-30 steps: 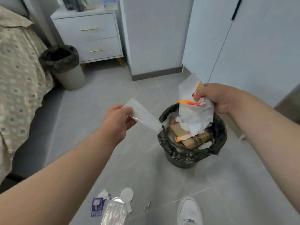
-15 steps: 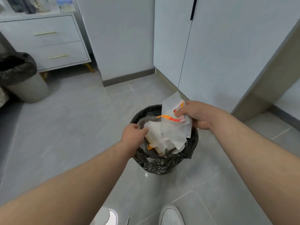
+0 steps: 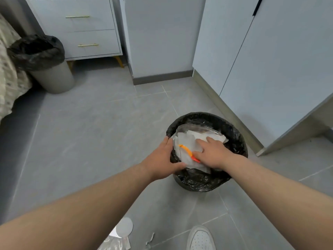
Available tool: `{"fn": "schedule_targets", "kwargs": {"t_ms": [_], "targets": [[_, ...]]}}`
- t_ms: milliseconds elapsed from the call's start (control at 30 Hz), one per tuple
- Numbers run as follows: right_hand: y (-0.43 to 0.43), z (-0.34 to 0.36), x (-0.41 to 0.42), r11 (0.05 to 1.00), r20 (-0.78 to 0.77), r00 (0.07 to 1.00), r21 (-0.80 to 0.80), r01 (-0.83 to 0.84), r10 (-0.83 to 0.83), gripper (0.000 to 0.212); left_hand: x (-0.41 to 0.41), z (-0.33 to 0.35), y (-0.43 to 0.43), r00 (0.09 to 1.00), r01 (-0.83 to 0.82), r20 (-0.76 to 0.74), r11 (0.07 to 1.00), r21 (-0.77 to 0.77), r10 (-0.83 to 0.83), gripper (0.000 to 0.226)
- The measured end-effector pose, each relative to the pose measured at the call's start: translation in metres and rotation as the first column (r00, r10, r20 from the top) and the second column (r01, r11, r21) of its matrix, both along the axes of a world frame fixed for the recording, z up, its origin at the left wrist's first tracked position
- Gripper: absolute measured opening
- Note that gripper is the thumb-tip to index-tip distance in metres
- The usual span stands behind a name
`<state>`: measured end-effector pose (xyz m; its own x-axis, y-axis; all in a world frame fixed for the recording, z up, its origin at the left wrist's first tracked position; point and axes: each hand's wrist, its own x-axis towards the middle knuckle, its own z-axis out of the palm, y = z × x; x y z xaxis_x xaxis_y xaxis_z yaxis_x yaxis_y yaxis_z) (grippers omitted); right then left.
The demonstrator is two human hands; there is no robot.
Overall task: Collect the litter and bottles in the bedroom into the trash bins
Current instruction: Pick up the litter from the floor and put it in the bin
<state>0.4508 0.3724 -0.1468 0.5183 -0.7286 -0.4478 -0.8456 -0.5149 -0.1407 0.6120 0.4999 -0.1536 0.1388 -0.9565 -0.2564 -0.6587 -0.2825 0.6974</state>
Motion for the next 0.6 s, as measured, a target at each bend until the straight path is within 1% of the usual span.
{"fn": "schedule_targets", "kwargs": {"t_ms": [67,167,233,367,433,500,567,600], "targets": [[-0.002,-0.009,-0.004,0.999,-0.097,0.995,0.047,0.015,-0.01,0.07,-0.007,-0.01,-0.003,0.998,-0.054,-0.01,0.998,-0.017,0.054,0.108],[-0.005,-0.022,-0.007,0.998,-0.185,0.983,0.053,0.028,-0.018,0.074,-0.013,-0.013,-0.005,0.994,-0.089,0.056,0.996,-0.024,0.091,0.116],[-0.007,-0.03,-0.003,0.998,-0.248,0.969,0.061,0.028,-0.012,0.075,-0.014,-0.013,-0.005,0.991,-0.094,0.091,0.995,-0.022,0.095,0.12],[-0.003,-0.047,0.008,0.997,-0.37,0.929,0.066,0.043,-0.015,0.073,-0.014,-0.016,-0.006,0.99,-0.11,0.083,0.994,-0.026,0.111,0.121],[-0.001,-0.045,0.016,0.993,-0.371,0.927,0.083,0.087,-0.051,0.072,-0.015,-0.011,-0.005,0.992,-0.101,0.076,0.995,0.005,0.1,0.12],[-0.002,-0.033,0.025,0.987,-0.308,0.946,0.089,0.136,-0.103,0.064,-0.012,-0.001,-0.003,0.994,-0.098,0.046,0.994,0.042,0.096,0.116],[-0.002,-0.016,0.035,0.984,-0.231,0.96,0.035,0.172,-0.16,0.056,-0.002,0.013,0.007,0.993,-0.122,-0.001,0.992,0.037,0.122,0.104],[-0.001,-0.008,0.04,0.978,-0.18,0.962,-0.01,0.208,-0.206,0.058,0.006,0.02,0.016,0.989,-0.146,-0.012,0.989,0.025,0.146,0.097]]}}
